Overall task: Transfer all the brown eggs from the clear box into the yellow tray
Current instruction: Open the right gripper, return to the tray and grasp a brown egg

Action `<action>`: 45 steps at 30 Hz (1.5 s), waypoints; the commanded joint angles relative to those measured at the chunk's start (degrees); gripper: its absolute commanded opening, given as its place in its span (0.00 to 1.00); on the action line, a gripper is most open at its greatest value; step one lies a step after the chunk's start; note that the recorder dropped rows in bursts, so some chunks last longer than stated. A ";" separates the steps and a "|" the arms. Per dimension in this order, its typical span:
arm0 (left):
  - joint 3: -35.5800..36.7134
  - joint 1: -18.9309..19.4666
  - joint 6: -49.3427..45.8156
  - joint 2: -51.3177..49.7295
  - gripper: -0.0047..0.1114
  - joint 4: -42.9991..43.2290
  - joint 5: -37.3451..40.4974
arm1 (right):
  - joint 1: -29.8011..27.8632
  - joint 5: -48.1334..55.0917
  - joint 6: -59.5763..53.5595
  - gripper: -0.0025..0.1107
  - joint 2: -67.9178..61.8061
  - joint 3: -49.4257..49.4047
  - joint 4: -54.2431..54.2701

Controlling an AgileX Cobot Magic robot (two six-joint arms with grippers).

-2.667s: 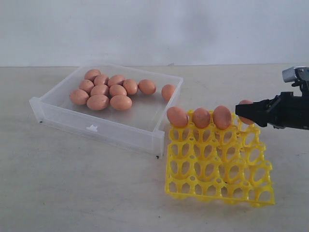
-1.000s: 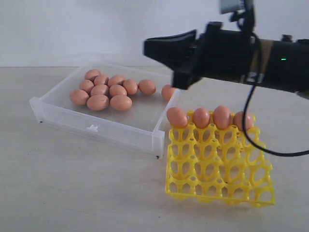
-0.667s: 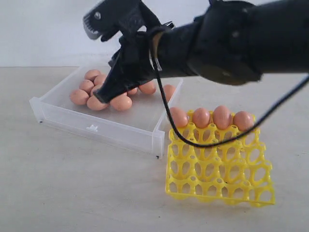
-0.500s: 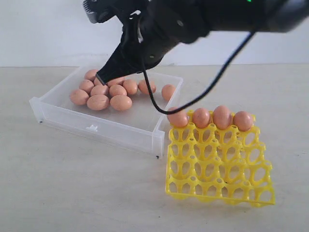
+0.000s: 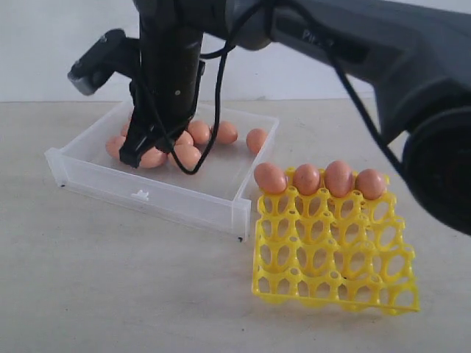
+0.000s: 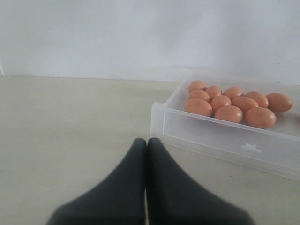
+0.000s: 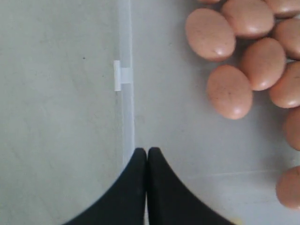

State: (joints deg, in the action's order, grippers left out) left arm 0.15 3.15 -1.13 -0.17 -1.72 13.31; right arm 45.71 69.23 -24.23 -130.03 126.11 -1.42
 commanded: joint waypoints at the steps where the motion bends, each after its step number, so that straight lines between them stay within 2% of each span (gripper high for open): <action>1: -0.15 -2.41 -0.03 0.17 0.00 -0.31 0.00 | -0.07 0.73 -4.65 0.02 -2.70 0.87 0.51; 5: -0.15 -2.55 -0.03 0.17 0.00 -0.31 0.00 | -0.07 -1.35 -6.40 0.03 -3.36 0.87 -3.48; 8: -0.15 -2.55 -0.03 0.17 0.00 -0.31 0.00 | -0.07 -6.84 -6.55 0.11 -3.36 0.87 -5.24; 14: -0.15 -2.55 -0.03 0.17 0.00 -0.31 0.00 | -0.71 -17.91 -8.24 0.53 -6.30 0.87 -9.37; 17: -0.15 -2.55 -0.03 0.17 0.00 -0.31 0.00 | -1.68 -22.35 -7.75 0.60 -8.36 0.87 -9.94; 23: -0.15 -2.55 -0.03 0.17 0.00 -0.31 0.00 | -3.47 -22.22 -2.62 0.59 -11.37 0.87 -10.97; 34: -0.15 -2.55 -0.03 0.17 0.00 -0.31 0.00 | -4.42 -25.17 -2.09 0.59 -14.58 0.87 -9.31; 39: -0.15 -2.55 -0.03 0.17 0.00 -0.31 0.00 | -5.35 -25.04 3.17 0.58 -15.65 0.87 -9.03; 42: -0.15 -2.55 -0.03 0.17 0.00 -0.31 0.00 | -5.72 -24.90 7.40 0.45 -15.74 0.87 -8.90; 45: -0.15 -2.55 -0.03 0.17 0.00 -0.31 0.00 | -5.85 -24.77 8.48 0.15 -15.74 0.87 -8.90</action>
State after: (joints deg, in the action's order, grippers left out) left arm 0.15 0.84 -1.13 -0.17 -1.72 13.31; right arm 40.64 44.47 -17.21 -145.05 127.02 -8.99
